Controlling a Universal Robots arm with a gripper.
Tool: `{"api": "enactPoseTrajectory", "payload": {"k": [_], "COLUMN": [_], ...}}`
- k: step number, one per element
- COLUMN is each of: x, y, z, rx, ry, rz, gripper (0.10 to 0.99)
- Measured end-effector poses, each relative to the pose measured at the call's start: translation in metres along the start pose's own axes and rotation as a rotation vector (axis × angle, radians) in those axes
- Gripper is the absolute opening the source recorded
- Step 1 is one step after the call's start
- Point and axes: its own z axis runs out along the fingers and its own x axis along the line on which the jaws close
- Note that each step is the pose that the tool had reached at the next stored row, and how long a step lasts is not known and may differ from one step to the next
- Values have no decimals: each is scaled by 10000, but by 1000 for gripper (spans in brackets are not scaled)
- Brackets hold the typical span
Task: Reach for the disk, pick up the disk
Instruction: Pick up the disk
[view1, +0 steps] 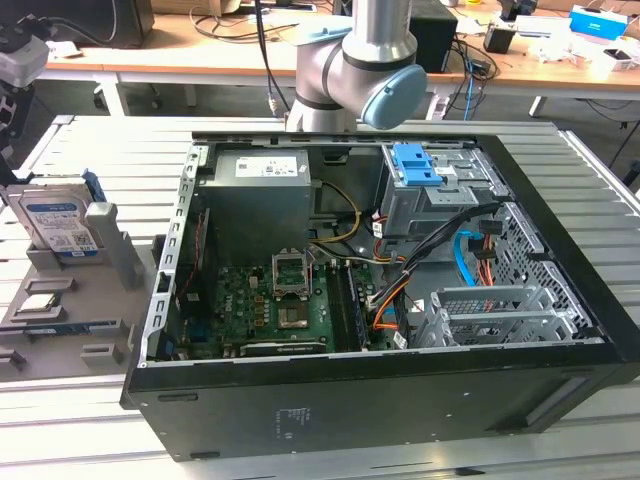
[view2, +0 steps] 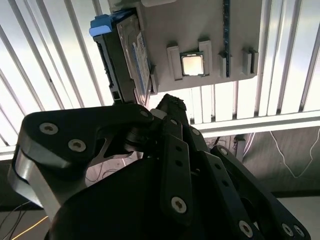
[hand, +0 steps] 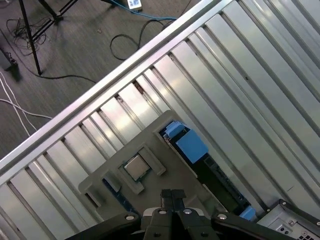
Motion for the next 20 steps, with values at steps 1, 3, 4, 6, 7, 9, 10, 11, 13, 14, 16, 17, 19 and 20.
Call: {"api": "enactPoseTrajectory", "payload": {"k": [1,3,4,6,7,9,10,11,13,14,16,17,19,20], "x": [0,0,0,0,0,0,0,0,0,0,0,0,0,0], "y": [0,0,0,0,0,0,0,0,0,0,0,0,0,0], "z": [0,0,0,1,0,0,0,0,0,0,0,0,0,0], "rx": [0,0,0,0,0,0,0,0,0,0,1,1,1,0], "ry": [2,7,10,16,21,27,29,31,39,42,46,48,55,57], "rz": [-67,-194,-254,-444,-554,-714,-773,-839,-1041,-1101,-1233,-1283,-1438,-1510], "gripper": [106,106,106,106,106,106,106,106,106,106,106,106,106,106]}}
